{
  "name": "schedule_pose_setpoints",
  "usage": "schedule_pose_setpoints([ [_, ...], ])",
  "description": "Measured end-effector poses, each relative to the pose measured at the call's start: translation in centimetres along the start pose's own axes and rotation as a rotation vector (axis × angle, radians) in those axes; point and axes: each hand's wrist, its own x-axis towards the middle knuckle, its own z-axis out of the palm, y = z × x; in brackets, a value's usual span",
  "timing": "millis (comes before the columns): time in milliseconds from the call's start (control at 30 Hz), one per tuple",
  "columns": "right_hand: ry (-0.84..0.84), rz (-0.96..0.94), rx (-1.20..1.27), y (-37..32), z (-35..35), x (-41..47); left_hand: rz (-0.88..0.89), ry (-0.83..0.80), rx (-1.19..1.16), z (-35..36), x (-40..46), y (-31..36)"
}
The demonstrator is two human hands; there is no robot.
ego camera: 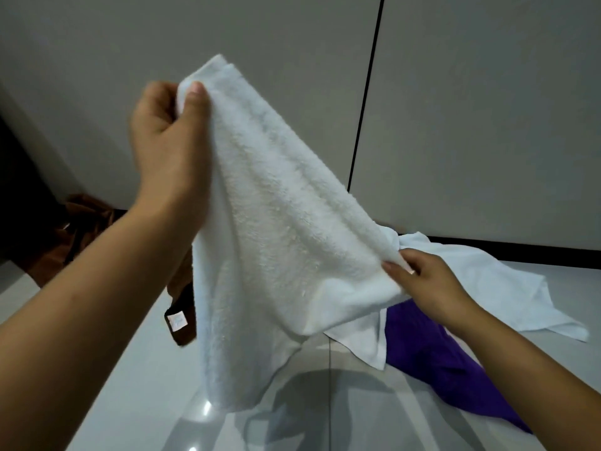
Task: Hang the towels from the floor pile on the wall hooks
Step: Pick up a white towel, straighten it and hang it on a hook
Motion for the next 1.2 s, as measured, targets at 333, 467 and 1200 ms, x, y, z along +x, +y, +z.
schedule_pose_setpoints([
  [333, 0.325, -0.03, 0.155, -2.7, -2.9, 1.0, -0.205, 0.153, 0.183, -3.2, 0.5, -6.3],
  [467, 0.386, -0.113, 0.211, -5.7, -3.5, 0.9, -0.442, 0.232, 0.181, -3.3, -0.8, -9.3],
  [1200, 0.099, -0.526, -0.064, -11.0, -2.3, -1.3, -0.296, -0.721, -0.091, 3.2, -6.5, -4.3],
])
